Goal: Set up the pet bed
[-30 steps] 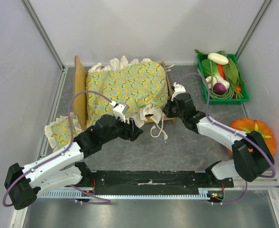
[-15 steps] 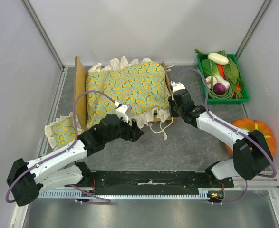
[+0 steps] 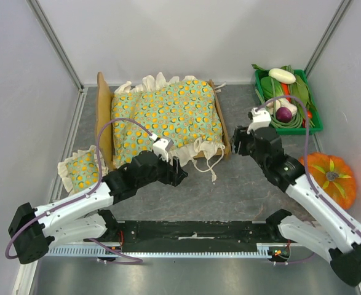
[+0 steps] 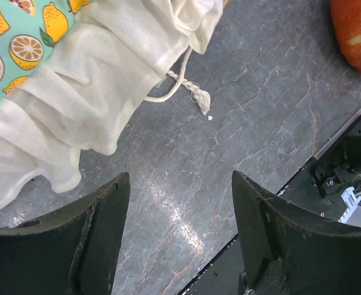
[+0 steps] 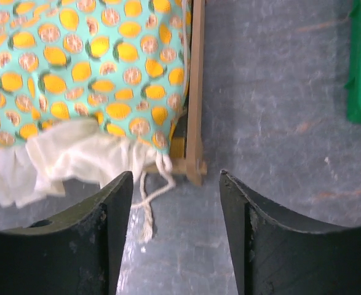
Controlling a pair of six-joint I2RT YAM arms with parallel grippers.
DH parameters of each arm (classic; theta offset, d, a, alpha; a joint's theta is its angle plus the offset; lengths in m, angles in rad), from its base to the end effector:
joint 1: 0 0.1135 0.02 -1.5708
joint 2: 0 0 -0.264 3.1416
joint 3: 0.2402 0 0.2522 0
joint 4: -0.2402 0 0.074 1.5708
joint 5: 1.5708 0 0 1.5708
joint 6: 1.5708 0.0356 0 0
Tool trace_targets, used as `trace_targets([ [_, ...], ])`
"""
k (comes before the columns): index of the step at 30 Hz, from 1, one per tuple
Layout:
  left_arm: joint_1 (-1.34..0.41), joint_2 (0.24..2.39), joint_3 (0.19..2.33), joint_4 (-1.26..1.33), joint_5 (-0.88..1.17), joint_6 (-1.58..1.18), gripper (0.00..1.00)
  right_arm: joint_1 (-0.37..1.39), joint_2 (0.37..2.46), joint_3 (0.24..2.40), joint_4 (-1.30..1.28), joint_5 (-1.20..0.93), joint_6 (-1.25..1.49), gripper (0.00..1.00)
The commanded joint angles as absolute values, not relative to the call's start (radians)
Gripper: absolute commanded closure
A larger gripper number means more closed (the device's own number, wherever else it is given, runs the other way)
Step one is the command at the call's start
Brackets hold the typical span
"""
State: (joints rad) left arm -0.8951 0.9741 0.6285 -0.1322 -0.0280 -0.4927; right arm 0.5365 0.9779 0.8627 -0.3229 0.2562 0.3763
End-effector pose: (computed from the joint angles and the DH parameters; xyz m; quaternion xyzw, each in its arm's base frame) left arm 0.1382 -0.1709 0.2550 0.1636 0.8385 -0.3231 0.4071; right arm 0.1945 0.1052 0.3179 0.0014 0.8398 0.1378 0.5252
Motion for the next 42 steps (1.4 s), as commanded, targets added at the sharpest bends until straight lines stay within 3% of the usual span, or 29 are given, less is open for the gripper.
trace_targets([
  [1, -0.946, 0.977, 0.646, -0.112, -0.144, -0.449, 0.27, 0.541, 0.882, 0.698, -0.384, 0.141, 0.477, 0.37],
  [4, -0.971, 0.983, 0.647, -0.097, -0.179, -0.448, 0.27, 0.599, 0.865, 0.582, -0.322, 0.081, 0.549, 0.43],
  [10, -0.983, 0.962, 0.638, -0.081, -0.198, -0.469, 0.27, 0.747, 0.966, 0.48, -0.154, 0.169, 0.644, 0.42],
  [21, -0.985, 0.91, 0.597, -0.08, -0.196, -0.508, 0.27, 0.759, 1.307, 0.489, 0.107, 0.238, 0.64, 0.42],
  [24, -0.983, 0.897, 0.592, -0.086, -0.202, -0.511, 0.27, 0.764, 1.362, 0.497, 0.101, 0.258, 0.637, 0.51],
  [28, -0.983, 0.894, 0.588, -0.084, -0.206, -0.511, 0.27, 0.778, 1.4, 0.486, 0.101, 0.253, 0.641, 0.83],
  [29, -0.983, 0.896, 0.586, -0.084, -0.204, -0.511, 0.27, 0.779, 1.396, 0.491, 0.085, 0.252, 0.641, 1.0],
  [33, -0.983, 0.907, 0.595, -0.081, -0.187, -0.509, 0.27, 0.811, 1.286, 0.485, -0.111, 0.271, 0.695, 1.0],
  [37, -0.985, 0.942, 0.627, -0.083, -0.146, -0.52, 0.24, 0.825, 1.007, 0.48, -0.354, 0.304, 0.79, 1.0],
  [42, -0.983, 0.963, 0.632, -0.038, -0.11, -0.575, 0.19, 0.825, 0.824, 0.526, -0.629, 0.342, 0.836, 1.0],
])
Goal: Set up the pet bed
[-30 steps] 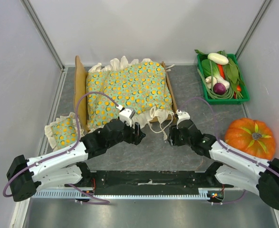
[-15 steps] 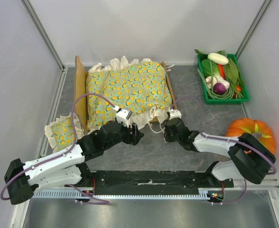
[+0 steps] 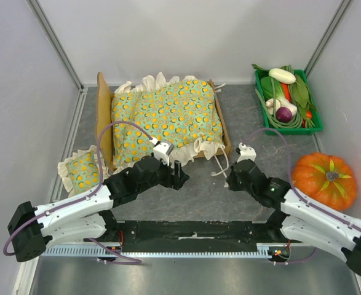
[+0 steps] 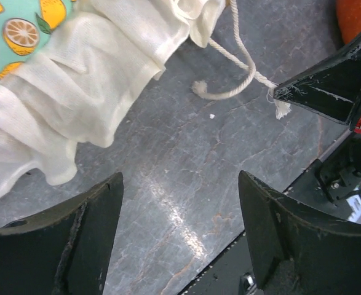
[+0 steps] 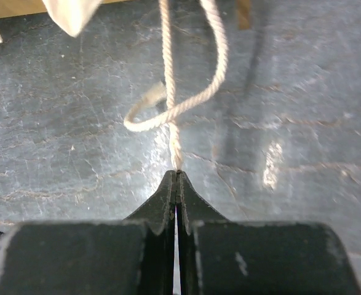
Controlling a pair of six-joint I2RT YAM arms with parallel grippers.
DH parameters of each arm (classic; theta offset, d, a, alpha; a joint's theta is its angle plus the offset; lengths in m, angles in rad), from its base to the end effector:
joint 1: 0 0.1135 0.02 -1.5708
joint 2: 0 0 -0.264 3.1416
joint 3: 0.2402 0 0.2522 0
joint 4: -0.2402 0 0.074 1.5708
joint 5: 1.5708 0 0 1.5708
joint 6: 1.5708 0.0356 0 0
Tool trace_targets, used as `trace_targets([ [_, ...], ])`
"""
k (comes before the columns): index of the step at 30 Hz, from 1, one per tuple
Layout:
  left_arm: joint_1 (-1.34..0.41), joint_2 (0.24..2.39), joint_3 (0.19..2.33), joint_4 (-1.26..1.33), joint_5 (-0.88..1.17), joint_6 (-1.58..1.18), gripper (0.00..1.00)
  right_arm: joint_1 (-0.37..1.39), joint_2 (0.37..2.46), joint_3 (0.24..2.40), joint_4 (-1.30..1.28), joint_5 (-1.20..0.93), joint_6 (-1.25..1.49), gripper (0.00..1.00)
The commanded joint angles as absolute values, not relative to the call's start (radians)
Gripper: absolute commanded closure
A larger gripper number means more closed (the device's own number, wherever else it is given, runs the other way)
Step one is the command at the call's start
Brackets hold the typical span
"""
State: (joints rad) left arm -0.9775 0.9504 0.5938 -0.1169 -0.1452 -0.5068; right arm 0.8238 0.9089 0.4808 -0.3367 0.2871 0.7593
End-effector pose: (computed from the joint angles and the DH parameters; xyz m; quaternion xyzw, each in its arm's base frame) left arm 0.1240 -0.1747 0.2492 0.1617 0.8363 -0.3060 0.4252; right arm 0.1321 0.1278 0.1998 0.0267 0.9118 0.1837 0.3664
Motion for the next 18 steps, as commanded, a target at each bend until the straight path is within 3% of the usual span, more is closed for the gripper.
trace_targets([
  [1, -0.983, 0.971, 0.638, -0.035, -0.095, -0.59, 0.18, 0.825, 0.804, 0.534, -0.658, 0.341, 0.844, 1.0],
  [11, -0.983, 1.028, 0.673, -0.054, -0.068, -0.658, 0.16, 0.839, 0.85, 0.551, -0.805, 0.21, 0.868, 1.0],
  [18, -0.983, 1.058, 0.702, -0.052, -0.028, -0.65, 0.16, 0.902, 0.935, 0.597, -0.845, 0.365, 0.936, 1.0],
])
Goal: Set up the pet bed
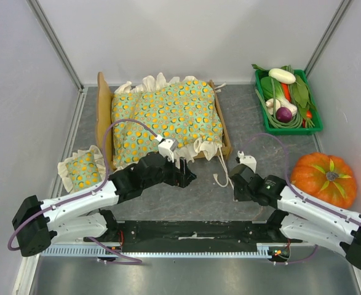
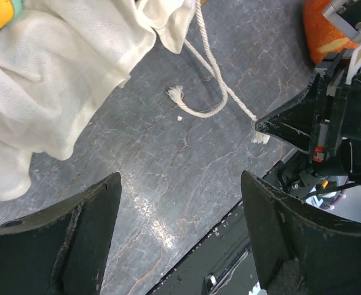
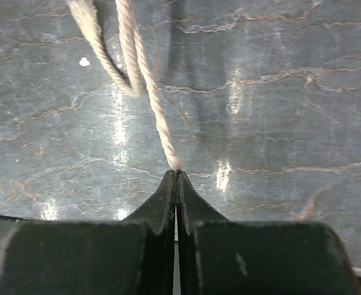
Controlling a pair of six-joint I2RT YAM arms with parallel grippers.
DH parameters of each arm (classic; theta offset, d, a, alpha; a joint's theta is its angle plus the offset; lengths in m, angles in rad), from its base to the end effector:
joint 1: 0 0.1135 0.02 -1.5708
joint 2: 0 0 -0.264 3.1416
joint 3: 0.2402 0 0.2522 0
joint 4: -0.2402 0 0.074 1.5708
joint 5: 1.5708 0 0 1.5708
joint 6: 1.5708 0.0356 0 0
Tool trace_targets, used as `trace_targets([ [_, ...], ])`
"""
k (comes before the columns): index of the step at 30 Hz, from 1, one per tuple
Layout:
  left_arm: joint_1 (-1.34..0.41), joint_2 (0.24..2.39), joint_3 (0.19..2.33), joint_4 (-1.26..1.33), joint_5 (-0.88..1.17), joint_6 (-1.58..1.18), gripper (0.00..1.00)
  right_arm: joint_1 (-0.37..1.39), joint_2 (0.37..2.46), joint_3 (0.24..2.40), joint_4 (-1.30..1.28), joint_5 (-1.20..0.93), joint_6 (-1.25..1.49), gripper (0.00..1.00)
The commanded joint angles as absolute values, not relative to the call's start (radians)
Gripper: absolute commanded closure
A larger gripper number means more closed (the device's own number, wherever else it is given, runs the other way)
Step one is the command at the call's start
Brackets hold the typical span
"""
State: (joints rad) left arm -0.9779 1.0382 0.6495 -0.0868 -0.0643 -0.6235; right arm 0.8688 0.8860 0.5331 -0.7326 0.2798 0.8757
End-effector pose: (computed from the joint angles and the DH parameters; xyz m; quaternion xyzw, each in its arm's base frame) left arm 0.1319 -0.1917 0.2535 0.1339 0.8429 -0.3545 0.3820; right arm 0.1070 0.1113 0.1939 0.0368 0.9611 0.0951 0.2567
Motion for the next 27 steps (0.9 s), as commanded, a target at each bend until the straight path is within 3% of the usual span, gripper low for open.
trace_targets([
  [1, -0.983, 1.06, 0.706, -0.054, -0.02, -0.649, 0.16, 0.905, 0.951, 0.616, -0.86, 0.4, 0.942, 1.0],
  [5, -0.983, 1.081, 0.726, -0.074, -0.008, -0.641, 0.16, 0.96, 1.04, 0.661, -0.923, 0.494, 0.992, 1.0],
  [15, -0.983, 1.121, 0.765, -0.086, 0.028, -0.626, 0.18, 1.048, 1.183, 0.726, -0.996, 0.494, 0.982, 1.0],
  [22, -0.983, 1.14, 0.727, -0.008, 0.078, -0.716, 0.19, 1.048, 0.985, 0.713, -0.903, 0.489, 0.985, 1.0],
  [27, -1.015, 1.238, 0.621, 0.317, 0.12, -0.968, 0.21, 1.046, 0.776, 0.606, -0.77, 0.477, 1.008, 1.0],
])
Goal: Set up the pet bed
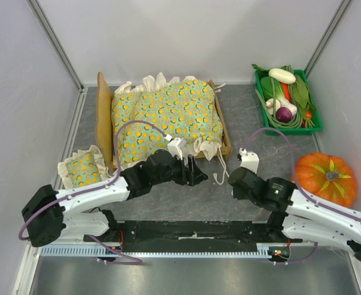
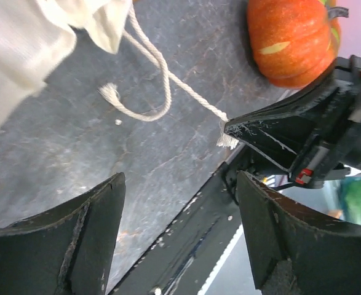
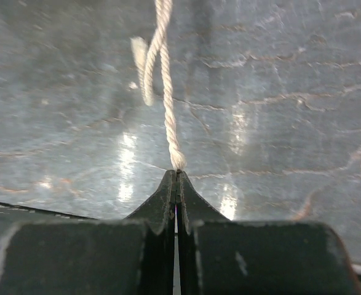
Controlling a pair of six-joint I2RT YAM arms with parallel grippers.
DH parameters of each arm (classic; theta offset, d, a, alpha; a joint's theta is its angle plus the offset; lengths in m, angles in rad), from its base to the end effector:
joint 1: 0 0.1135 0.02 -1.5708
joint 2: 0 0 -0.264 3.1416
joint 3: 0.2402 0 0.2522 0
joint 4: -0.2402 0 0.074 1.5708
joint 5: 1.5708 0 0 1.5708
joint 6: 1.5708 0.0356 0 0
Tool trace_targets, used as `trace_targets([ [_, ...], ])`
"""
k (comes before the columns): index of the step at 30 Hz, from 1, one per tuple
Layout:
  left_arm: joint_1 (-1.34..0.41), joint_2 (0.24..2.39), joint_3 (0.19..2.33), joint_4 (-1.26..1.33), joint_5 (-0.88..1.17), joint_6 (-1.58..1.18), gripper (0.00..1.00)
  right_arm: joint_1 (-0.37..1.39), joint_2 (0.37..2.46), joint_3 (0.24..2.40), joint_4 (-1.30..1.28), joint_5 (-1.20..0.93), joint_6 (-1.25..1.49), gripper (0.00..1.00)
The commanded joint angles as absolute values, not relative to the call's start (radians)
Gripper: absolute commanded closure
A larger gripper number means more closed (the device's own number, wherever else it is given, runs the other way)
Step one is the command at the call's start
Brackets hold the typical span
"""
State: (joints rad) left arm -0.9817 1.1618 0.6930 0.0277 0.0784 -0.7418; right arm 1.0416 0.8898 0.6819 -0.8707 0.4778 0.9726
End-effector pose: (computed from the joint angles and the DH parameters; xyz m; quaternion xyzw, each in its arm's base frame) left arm 0.1419 -0.2174 0.2518 0.1218 0.8354 -0.4275 0.3231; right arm 0.0928 0.1262 0.2337 0.0251 0.9438 0.0775 0.3205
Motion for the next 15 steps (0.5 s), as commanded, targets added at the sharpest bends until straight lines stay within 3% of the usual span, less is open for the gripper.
trace_targets([
  [1, -1.023, 1.261, 0.608, 0.359, 0.108, -1.003, 0.21, 1.046, 0.741, 0.591, -0.74, 0.462, 1.021, 1.0],
  [10, -1.095, 1.521, 0.555, 0.817, 0.072, -1.273, 0.22, 1.046, 0.649, 0.446, -0.526, 0.353, 1.043, 1.0],
  [15, -1.114, 1.614, 0.583, 0.882, 0.104, -1.33, 0.22, 1.046, 0.626, 0.417, -0.509, 0.345, 1.043, 1.0],
])
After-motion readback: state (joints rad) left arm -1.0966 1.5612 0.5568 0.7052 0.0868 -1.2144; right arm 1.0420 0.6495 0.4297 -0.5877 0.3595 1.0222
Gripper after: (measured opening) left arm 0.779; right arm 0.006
